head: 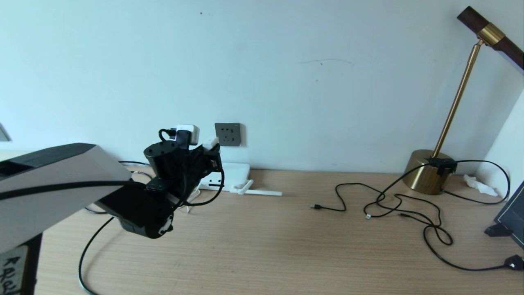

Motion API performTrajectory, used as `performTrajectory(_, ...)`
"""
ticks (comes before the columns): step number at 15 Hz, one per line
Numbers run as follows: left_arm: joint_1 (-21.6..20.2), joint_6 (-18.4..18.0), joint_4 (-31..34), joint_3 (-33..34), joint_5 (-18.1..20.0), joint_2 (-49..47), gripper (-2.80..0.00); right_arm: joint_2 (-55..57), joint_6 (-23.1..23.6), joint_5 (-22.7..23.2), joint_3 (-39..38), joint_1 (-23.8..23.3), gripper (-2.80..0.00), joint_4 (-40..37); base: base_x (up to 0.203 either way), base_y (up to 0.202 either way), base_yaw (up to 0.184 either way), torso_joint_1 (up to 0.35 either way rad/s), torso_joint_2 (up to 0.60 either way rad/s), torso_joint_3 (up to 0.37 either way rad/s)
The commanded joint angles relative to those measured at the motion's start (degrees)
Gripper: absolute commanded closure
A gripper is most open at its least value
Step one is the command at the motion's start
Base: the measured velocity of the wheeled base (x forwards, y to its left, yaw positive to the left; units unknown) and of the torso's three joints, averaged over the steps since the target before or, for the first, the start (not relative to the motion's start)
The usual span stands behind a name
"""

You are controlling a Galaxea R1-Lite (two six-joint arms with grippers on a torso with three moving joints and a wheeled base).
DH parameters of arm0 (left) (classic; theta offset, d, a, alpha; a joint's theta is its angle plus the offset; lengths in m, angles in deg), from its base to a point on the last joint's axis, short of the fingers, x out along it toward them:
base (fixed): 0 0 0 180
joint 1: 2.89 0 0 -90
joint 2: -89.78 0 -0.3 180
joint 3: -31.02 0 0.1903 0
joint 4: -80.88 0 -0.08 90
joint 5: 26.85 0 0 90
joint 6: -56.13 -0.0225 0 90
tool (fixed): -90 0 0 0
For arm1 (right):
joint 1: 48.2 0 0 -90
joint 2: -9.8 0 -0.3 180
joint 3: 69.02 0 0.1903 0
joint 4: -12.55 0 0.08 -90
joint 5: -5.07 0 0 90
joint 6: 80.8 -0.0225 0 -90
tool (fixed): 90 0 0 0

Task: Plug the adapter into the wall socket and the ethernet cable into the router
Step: Align plug and socket

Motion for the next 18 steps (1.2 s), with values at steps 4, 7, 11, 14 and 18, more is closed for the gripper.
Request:
performTrajectory(4,0.85,-0.35,-0.78,-6.59,-0.3,-7.64,0.0,0.0,0.19,-0.01,-0.62,0.06,0.0,0.03,0.0,0.0,0.0,0.0,0.0,0.0)
performTrajectory(7,0.78,-0.37,-0.64,-9.78,-0.34,-9.25,0.0,0.0,0.02,-0.01,-0.62,0.05,0.0,0.03,0.0,0.0,0.0,0.0,0.0,0.0)
performTrajectory(11,-0.49,-1.4,0.89,-11.7,-0.39,-10.28,0.0,0.0,0.11,-0.01,-0.55,0.0,0.0,0.03,0.0,0.0,0.0,0.0,0.0,0.0)
performTrajectory(14,-2.17,-1.33,2.83,-14.94,-0.15,-10.72,0.0,0.0,0.02,-0.01,-0.62,0.06,0.0,0.03,0.0,0.0,0.0,0.0,0.0,0.0)
performTrajectory(18,-2.82,-1.32,3.8,-15.86,0.23,-10.96,0.0,0.0,0.02,-0.01,-0.56,0.0,0.0,0.03,0.0,0.0,0.0,0.0,0.0,0.0)
